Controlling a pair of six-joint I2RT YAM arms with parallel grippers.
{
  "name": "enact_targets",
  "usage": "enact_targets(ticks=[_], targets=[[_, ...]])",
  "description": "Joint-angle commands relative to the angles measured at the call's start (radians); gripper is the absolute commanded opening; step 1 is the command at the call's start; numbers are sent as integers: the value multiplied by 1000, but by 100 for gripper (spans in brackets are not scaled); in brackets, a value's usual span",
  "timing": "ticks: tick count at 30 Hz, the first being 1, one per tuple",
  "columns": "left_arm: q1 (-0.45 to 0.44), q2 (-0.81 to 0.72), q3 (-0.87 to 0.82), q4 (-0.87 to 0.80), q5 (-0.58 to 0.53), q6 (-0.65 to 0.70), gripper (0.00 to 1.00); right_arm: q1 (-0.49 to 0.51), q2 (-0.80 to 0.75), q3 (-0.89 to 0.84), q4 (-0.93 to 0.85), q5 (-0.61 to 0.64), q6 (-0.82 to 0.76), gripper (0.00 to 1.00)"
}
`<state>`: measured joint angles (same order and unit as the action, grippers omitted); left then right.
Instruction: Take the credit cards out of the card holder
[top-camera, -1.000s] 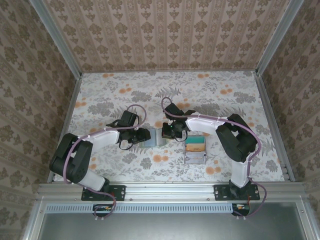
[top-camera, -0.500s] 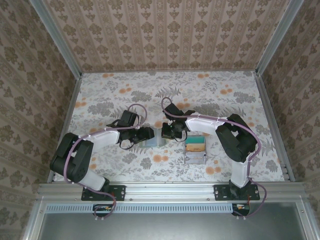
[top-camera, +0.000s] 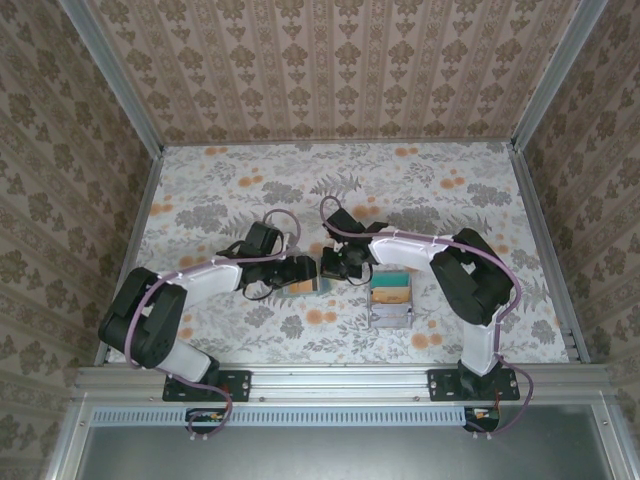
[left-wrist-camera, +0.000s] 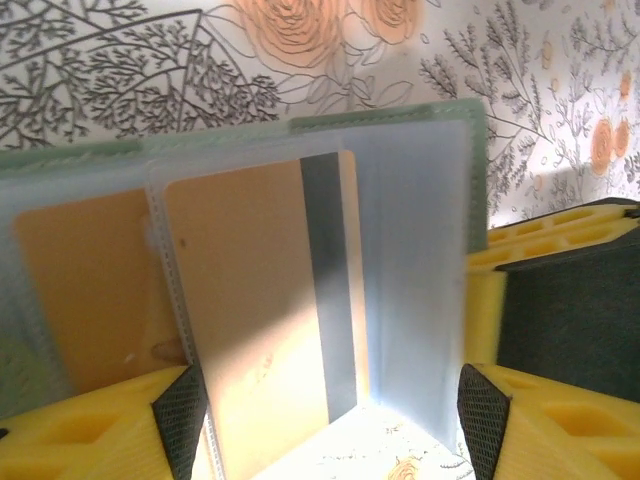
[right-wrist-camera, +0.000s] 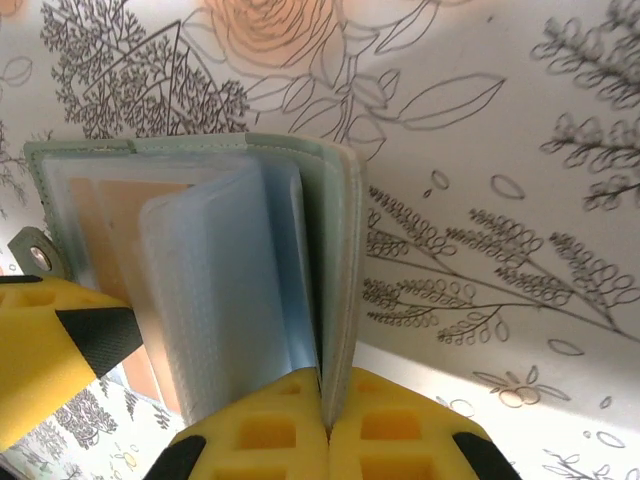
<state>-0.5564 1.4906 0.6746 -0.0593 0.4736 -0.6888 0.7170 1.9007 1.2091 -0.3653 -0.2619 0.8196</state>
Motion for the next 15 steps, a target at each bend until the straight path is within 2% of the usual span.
enact_targets(ticks=[1, 5, 9, 10, 15], targets=[[-7, -31, 2, -13, 27, 4, 72, 11, 20, 6, 11, -17, 21, 0], [-8, -34, 7, -31, 19, 12, 73, 11, 15, 13, -3, -6, 15, 2], [-7, -52, 15, -72, -10, 25, 73, 5, -17, 20, -42, 35, 0, 21], [-7, -62, 17, -85, -20, 29, 74, 1, -30, 19, -52, 47, -4, 30], [15, -115, 18, -145, -63, 53, 75, -25, -88, 15, -88, 85, -19, 36]])
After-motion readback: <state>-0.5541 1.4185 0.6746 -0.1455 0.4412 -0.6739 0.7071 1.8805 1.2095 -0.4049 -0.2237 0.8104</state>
